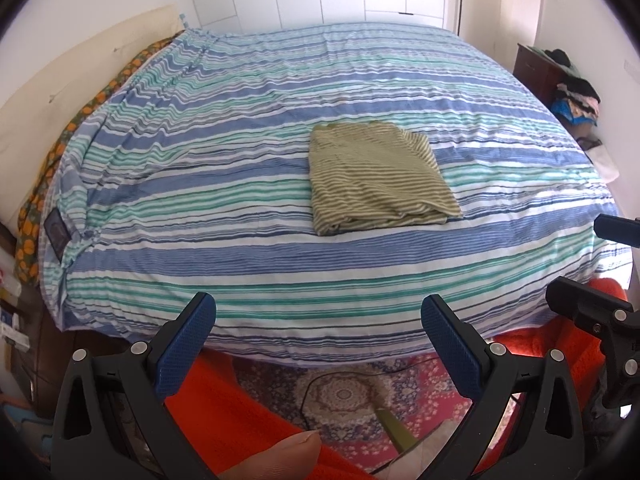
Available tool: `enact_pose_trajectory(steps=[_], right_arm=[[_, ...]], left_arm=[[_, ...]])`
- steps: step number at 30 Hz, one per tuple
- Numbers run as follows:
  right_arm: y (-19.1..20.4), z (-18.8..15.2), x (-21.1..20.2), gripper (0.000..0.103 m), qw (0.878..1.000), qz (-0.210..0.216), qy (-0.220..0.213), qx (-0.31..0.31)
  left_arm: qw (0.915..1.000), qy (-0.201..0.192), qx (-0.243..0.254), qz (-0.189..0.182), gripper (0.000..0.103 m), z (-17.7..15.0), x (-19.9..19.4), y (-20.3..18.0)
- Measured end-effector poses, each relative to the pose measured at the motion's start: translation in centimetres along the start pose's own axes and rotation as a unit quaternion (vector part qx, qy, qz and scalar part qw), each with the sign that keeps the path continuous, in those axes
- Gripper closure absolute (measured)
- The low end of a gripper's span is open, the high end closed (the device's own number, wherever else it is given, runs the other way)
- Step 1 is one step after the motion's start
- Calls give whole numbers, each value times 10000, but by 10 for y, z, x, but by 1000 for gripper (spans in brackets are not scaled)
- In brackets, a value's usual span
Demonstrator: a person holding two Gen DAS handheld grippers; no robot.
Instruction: Fold small clothes
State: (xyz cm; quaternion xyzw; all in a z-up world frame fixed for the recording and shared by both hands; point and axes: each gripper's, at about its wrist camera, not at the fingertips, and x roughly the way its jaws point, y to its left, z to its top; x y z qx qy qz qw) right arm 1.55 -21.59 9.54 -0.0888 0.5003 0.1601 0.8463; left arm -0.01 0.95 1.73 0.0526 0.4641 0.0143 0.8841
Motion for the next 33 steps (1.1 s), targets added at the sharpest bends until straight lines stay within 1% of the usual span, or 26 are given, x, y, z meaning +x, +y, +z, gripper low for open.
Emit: enact_pose_trajectory(steps=[3,5,8,11,14,19,26,33], right_arm=[[1,2,2,1,9999,-81,123,-9],[3,3,1,1,9998,-167,122,-27],[6,8,-4,1,9995,-311,-1,-47],[12,12,-10,1,9982,-557,-192,-124],[15,14,-11,1,9965,-758,-266,-237],[17,15,-13,1,9944,-947,-348,-329],[21,16,-22,1,9878,-1345,-594,-506],[25,17,-23,1,9846,-1463,-691,-666]], left_arm=[[10000,16,-12,12,1,1,0,1],[10000,37,-47,-5,1,1,0,4],[9999,62,-90,35,1,2,1,7],[9999,73,-114,77,1,3,2,7],[9998,79,-126,102,1,3,2,7],[9998,69,-108,149,1,5,2,5],[9997,58,-87,208,1,6,4,3],[9996,57,-116,240,1,8,4,3]])
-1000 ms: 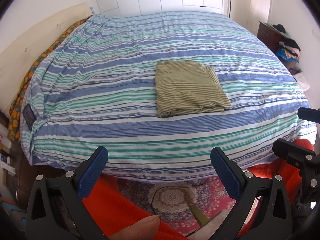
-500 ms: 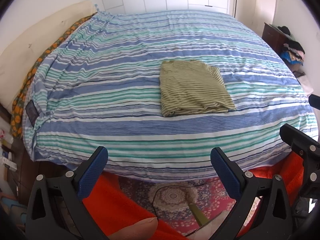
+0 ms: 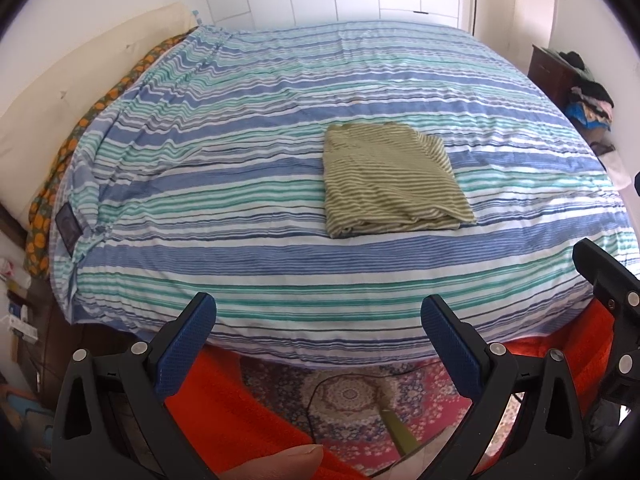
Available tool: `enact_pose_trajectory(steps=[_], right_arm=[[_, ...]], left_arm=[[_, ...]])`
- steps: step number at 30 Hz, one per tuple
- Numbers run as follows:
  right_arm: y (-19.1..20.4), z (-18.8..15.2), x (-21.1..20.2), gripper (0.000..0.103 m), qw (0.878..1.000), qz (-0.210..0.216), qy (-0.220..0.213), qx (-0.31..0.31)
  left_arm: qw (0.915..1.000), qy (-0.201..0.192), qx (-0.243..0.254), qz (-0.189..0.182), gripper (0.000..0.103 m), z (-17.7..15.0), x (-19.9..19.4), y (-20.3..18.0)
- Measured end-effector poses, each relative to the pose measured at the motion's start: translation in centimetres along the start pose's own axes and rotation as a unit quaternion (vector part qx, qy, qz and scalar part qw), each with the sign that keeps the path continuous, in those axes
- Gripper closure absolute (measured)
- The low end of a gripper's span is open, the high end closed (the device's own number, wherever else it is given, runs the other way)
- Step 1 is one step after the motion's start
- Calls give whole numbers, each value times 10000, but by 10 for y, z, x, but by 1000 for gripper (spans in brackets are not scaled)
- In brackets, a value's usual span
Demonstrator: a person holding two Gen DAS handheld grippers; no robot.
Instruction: Fold small clothes
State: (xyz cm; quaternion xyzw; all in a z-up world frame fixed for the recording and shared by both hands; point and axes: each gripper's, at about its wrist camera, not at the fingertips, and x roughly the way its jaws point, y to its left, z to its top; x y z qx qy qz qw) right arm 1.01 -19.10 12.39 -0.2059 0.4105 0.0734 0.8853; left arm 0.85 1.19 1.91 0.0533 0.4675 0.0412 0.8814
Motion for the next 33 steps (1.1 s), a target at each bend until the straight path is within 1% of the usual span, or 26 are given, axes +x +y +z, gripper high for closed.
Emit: enact_pose_trajectory(steps=[11,24,27,30,33], right_arm=[[-3,0,2,1,10000,-71,-16,-21],[-9,0,4,1,9999,-135,26,58],[-11,-1,4,1,9999,-82,44,96],[-18,-1,5,1,9994,165,107,295],[-21,-1,6,1,9989,217,142,398]], left_arm=[[10000,69,-4,2,1,3,5,-3],[10000,29,9,-2,1,6,4,-8],[10000,5,-1,10,1,8,2,-8],[10000,-53,-1,36,1,10,-1,-9],[9999,-122,-14,18,1,12,-4,-8]])
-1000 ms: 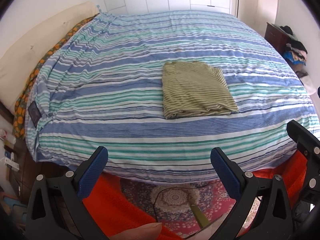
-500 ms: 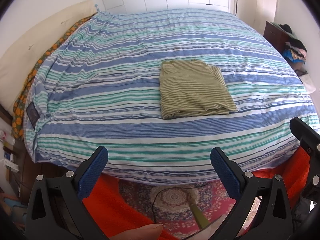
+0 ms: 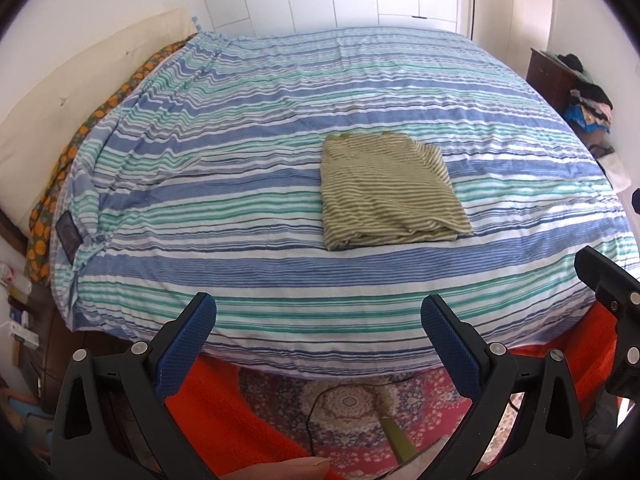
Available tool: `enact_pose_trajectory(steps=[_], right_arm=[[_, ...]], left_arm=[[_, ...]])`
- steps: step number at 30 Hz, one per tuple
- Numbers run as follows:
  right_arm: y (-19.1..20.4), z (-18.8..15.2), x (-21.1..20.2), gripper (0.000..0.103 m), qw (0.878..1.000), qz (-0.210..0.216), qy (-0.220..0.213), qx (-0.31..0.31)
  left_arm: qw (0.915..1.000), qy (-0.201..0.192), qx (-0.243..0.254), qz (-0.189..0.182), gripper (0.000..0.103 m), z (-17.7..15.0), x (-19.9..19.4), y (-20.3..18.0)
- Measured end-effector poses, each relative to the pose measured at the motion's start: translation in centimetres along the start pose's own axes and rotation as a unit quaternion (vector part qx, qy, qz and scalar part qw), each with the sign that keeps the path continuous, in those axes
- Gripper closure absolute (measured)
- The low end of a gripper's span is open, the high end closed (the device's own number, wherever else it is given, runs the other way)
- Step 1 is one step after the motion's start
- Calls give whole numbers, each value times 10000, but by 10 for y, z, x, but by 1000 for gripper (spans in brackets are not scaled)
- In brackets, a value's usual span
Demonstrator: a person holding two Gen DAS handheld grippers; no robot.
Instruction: Fold small clothes
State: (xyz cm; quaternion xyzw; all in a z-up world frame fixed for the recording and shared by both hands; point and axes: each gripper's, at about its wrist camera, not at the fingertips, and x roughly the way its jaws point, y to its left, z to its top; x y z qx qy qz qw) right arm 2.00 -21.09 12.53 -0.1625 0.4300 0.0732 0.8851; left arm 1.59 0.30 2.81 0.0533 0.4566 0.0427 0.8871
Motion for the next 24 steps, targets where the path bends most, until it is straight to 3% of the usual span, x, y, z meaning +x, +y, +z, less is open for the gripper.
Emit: enact_pose_trajectory(steps=[24], right_arm=[[5,2,6,1,9999,-15,87,-59]], left_arm=[[9999,-32,-73,-131,1,-2,2,2]])
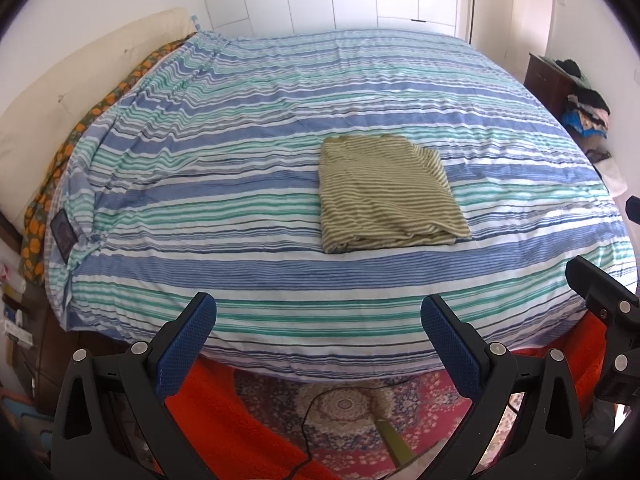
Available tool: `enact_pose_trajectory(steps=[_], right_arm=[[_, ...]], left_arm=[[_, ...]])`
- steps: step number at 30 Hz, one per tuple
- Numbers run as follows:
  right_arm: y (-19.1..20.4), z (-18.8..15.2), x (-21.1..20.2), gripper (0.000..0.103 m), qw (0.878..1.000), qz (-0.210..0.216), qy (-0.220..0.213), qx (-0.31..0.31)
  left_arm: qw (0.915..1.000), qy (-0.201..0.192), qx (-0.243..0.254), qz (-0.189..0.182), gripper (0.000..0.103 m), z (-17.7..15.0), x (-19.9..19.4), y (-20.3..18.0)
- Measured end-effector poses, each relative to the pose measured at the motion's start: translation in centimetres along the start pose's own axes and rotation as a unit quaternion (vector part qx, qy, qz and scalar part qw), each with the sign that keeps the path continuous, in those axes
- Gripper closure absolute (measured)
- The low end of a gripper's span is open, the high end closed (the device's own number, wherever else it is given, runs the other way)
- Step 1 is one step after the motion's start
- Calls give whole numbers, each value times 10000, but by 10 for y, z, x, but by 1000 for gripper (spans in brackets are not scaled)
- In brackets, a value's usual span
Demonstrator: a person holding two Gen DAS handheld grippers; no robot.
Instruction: Fold small clothes
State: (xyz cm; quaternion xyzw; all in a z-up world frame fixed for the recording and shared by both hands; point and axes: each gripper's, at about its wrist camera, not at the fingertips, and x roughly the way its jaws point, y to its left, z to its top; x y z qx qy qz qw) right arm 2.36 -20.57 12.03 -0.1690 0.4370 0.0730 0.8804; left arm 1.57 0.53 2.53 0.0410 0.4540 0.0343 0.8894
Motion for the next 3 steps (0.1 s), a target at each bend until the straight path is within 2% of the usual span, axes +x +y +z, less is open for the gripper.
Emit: enact_pose_trajectory(steps=[3], right_arm=[[-1,1,2,1,10000,20,16,23]], left_arm=[[10000,-9,29,-32,1,0,0,-2]])
